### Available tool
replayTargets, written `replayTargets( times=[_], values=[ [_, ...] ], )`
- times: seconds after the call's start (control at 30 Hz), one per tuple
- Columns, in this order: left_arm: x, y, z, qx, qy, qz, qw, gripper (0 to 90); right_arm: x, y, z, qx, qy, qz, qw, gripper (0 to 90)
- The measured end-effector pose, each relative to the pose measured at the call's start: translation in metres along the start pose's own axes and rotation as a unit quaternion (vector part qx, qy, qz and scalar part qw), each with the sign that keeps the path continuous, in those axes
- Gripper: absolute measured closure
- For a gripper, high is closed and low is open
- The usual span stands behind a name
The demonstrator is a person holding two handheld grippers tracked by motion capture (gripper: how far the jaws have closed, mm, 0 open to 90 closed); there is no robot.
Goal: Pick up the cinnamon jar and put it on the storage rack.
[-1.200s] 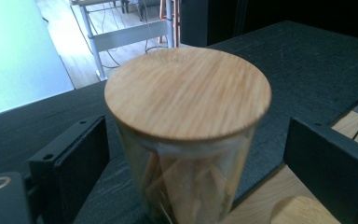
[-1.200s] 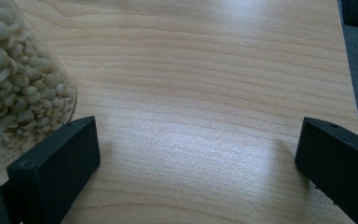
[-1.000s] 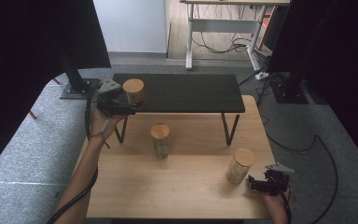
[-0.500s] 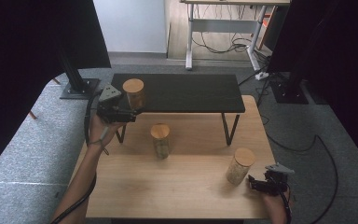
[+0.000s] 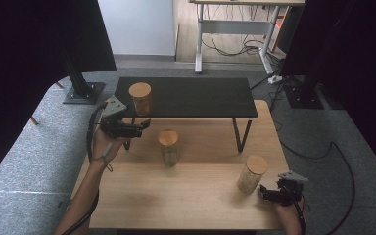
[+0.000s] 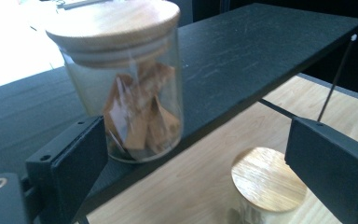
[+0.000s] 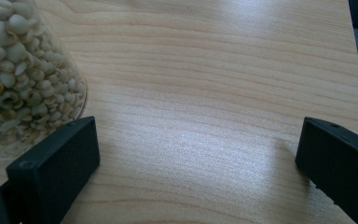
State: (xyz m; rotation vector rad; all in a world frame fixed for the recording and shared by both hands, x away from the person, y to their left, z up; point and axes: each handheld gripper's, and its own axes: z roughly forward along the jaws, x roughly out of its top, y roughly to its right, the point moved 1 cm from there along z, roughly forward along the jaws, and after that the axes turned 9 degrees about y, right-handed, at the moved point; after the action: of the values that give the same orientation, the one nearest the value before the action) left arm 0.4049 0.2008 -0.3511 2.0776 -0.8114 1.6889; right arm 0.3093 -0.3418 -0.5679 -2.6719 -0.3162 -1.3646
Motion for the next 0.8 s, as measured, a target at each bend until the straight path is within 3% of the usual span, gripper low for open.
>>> replayTargets(
  times=[0.8],
  values=[
    [-0.039,0.014,-0.027,-0.003,-0.009,-0.015,0.9998,3.0,0.000,0.000,0.000,0.000,0.000,0.001,1.0000,0.0]
  ],
)
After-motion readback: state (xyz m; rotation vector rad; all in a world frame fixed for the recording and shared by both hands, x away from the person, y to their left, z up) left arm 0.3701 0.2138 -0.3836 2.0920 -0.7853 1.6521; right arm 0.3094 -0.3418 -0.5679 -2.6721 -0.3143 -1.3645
